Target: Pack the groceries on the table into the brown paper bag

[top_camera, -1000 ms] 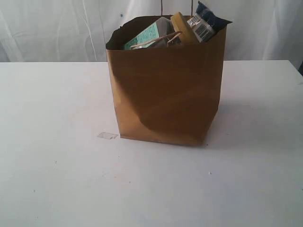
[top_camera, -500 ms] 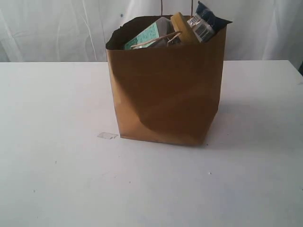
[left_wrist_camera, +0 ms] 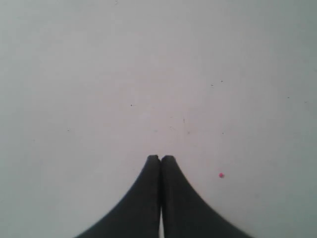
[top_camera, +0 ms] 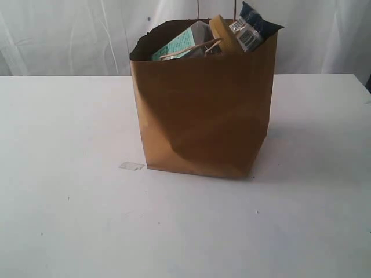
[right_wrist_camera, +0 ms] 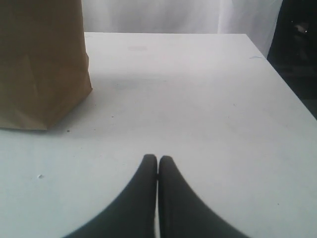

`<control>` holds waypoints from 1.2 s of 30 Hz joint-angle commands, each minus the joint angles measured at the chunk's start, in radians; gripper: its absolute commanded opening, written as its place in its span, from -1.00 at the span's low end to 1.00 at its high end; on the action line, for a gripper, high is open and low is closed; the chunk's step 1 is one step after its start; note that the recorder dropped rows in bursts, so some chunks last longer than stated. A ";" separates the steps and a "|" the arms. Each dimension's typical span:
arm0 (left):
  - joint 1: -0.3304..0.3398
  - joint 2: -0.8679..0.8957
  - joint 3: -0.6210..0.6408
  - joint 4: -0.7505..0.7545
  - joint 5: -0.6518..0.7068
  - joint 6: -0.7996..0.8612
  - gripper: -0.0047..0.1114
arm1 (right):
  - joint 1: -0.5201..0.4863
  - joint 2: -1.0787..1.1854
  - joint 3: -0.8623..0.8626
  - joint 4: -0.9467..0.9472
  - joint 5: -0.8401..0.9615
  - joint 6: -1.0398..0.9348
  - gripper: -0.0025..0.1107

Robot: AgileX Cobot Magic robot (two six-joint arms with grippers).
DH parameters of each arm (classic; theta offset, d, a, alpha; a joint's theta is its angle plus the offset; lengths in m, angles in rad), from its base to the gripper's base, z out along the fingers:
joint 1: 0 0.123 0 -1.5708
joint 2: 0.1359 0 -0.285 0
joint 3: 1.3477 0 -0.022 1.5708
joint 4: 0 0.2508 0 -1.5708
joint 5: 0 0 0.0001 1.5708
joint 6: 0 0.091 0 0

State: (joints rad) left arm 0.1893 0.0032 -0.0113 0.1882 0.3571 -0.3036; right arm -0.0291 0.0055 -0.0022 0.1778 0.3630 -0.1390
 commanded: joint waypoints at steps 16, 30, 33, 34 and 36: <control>-0.005 -0.003 0.011 -0.015 0.009 -0.010 -0.92 | -0.007 -0.005 0.002 -0.006 -0.012 0.006 -0.96; -0.005 -0.003 0.011 -0.015 0.009 -0.010 -0.92 | -0.007 -0.005 0.002 -0.006 -0.012 0.006 -0.96; -0.005 -0.003 0.011 -0.015 0.009 -0.010 -0.92 | -0.007 -0.005 0.002 -0.006 -0.012 0.006 -0.96; -0.005 -0.003 0.011 -0.015 0.009 -0.010 -0.92 | -0.007 -0.005 0.002 -0.006 -0.012 0.006 -0.96; -0.005 -0.003 0.011 -0.015 0.009 -0.010 -0.92 | -0.007 -0.005 0.002 -0.006 -0.012 0.006 -0.96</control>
State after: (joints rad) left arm 0.1893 0.0032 -0.0095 0.1804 0.3475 -0.3056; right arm -0.0291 0.0055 -0.0022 0.1778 0.3630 -0.1384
